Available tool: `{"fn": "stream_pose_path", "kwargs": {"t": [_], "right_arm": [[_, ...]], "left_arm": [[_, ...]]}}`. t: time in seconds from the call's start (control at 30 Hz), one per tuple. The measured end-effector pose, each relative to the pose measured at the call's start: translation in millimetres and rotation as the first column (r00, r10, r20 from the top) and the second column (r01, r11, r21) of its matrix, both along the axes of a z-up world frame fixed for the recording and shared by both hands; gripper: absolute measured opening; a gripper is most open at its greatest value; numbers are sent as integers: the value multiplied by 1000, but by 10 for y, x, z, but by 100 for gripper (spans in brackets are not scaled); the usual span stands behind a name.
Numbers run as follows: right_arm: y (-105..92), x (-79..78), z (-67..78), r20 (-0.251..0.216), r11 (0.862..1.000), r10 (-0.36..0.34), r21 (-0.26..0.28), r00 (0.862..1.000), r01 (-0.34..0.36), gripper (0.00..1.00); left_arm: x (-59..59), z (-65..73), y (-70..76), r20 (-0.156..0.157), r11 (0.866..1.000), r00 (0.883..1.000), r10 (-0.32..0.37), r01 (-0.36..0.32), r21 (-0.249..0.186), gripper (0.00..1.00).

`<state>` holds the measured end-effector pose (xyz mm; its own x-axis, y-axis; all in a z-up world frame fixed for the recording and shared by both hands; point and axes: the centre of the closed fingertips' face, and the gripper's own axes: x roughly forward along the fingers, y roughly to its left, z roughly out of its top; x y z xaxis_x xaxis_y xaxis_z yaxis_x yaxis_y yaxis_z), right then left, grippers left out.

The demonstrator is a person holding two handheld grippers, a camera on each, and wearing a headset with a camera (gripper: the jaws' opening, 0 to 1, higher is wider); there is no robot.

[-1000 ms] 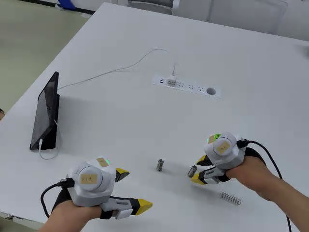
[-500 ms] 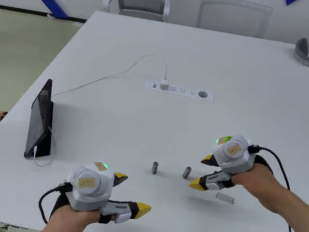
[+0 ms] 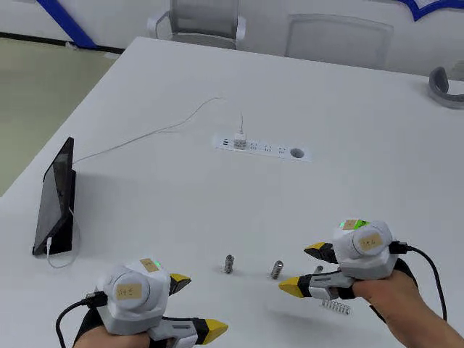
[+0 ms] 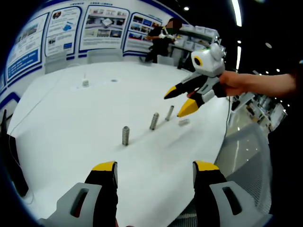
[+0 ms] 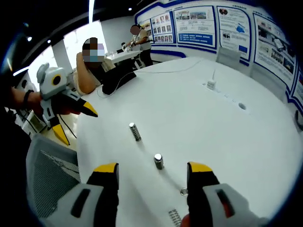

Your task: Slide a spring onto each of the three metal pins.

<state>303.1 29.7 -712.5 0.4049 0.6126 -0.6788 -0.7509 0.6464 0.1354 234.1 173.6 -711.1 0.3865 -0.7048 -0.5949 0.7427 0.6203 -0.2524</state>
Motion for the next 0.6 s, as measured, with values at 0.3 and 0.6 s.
{"fn": "stream_pose_path", "kwargs": {"t": [0.3,0.6], "right_arm": [[-196,-34,123,-4,980,-152,132,988,152,64],[-392,-154,160,-4,966,-205,162,979,203,69]], "left_arm": [[-30,21,-70,4,1000,1000,-17,17,3,66],[-30,38,-126,9,1000,1000,-22,22,-3,66]]}}
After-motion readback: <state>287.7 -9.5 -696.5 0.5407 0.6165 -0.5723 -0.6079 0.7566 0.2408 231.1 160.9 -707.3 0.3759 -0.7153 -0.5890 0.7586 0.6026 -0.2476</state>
